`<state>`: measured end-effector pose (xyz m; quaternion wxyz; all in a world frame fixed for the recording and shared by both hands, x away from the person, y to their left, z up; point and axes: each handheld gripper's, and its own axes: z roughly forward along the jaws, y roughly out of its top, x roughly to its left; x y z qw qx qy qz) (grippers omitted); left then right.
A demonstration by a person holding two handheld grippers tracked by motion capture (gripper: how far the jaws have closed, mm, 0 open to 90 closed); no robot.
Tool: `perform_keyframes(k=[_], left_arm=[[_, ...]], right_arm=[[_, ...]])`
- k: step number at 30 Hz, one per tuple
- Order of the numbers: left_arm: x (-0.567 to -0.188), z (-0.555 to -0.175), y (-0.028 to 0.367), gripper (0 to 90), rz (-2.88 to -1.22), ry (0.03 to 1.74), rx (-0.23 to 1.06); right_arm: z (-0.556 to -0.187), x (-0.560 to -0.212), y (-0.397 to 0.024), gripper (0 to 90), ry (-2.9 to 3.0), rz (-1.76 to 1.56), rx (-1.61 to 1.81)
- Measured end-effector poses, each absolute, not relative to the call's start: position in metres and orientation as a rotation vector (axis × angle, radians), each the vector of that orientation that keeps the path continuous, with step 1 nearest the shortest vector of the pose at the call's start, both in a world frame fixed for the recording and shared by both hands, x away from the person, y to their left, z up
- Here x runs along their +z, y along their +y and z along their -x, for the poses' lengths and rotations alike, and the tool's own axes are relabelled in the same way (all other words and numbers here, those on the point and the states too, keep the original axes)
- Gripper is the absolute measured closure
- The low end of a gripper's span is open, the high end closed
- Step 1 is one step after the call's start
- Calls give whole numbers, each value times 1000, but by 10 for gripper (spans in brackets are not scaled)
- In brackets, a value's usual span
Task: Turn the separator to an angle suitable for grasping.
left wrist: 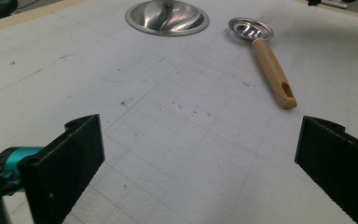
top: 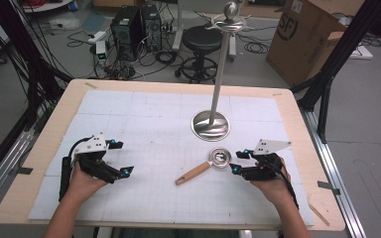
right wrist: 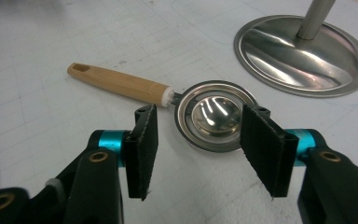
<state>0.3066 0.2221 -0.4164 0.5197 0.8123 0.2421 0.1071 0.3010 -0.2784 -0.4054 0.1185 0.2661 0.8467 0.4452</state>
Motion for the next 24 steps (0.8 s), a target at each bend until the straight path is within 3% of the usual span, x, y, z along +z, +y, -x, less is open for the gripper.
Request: perform_keyframes(k=[24], left_arm=[[-417, -307, 222, 19, -1948, 582, 251]], right_arm=[[-297, -415, -238, 811, 2602, -621, 1270]])
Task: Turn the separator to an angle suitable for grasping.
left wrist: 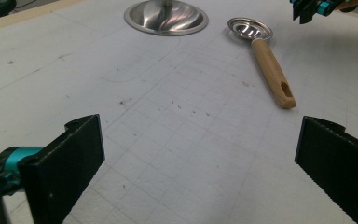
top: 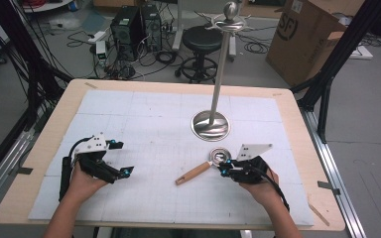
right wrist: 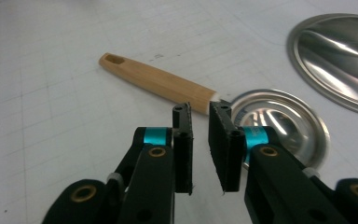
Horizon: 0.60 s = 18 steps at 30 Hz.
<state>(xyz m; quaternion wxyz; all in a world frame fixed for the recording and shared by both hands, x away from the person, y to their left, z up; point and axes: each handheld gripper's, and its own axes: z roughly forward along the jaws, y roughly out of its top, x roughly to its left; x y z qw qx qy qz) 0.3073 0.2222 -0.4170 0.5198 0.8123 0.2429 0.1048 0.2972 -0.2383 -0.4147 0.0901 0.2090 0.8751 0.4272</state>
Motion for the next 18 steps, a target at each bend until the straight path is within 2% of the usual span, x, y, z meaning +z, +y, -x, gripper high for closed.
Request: perform_keyframes(k=[8, 18], left_arm=[[-417, -308, 223, 19, -1945, 586, 251], [-417, -308, 224, 19, -1941, 583, 251]], right_arm=[[-296, -422, -209, 893, 2628, -560, 1272], [-292, -436, -168, 893, 2738, -481, 1252]])
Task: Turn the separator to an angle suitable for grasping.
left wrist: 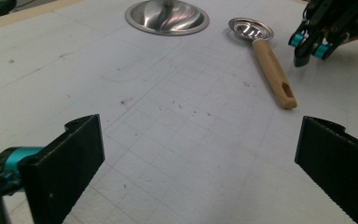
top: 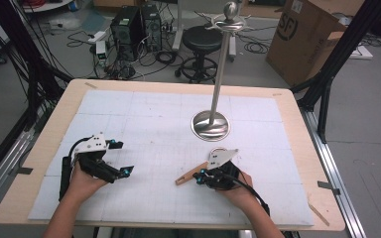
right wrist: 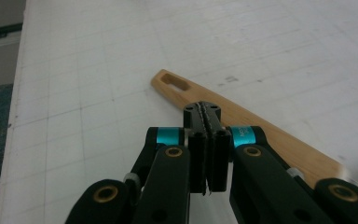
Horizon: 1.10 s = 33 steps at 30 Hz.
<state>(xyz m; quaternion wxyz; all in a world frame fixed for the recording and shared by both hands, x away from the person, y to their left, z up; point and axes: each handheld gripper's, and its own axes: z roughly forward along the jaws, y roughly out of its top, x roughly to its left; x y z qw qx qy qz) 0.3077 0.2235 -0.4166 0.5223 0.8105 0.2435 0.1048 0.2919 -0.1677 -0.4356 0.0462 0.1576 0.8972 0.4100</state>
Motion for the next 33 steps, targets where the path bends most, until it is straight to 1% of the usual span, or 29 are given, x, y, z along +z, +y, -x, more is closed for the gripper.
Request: perform_keyframes(k=[4, 17, 33], left_arm=[[-416, -308, 225, 19, -1936, 588, 251], [-416, -308, 226, 19, -1930, 590, 249], [-416, -308, 227, 19, -1929, 589, 248]], right_arm=[[-292, -441, -152, 894, 2764, -451, 1216], [-306, -442, -132, 894, 2748, -531, 1162], [-325, -441, -125, 894, 2717, -615, 1120]])
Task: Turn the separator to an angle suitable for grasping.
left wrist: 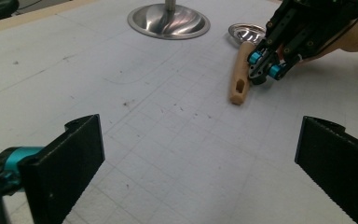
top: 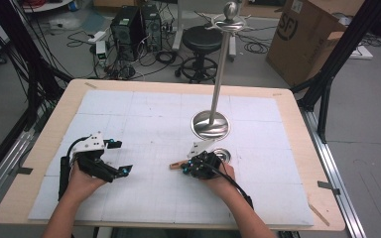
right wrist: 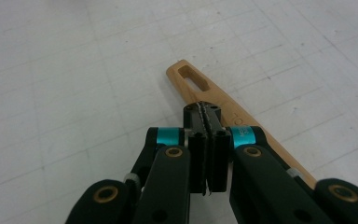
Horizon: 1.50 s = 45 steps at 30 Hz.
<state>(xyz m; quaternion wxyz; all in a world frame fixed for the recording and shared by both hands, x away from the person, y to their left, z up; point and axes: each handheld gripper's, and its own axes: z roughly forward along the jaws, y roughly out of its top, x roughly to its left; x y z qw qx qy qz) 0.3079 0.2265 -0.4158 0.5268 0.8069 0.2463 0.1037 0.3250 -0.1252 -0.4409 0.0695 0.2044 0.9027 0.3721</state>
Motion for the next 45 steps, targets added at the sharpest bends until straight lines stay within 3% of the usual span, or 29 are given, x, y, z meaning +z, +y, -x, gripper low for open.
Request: perform_keyframes(k=[24, 45], left_arm=[[-416, -308, 226, 19, -1932, 587, 239], [-415, -306, 226, 19, -1923, 576, 242]], right_arm=[[-343, -432, -124, 892, 2661, -722, 1100], [-314, -393, -214, 829, 2469, -785, 1357]])
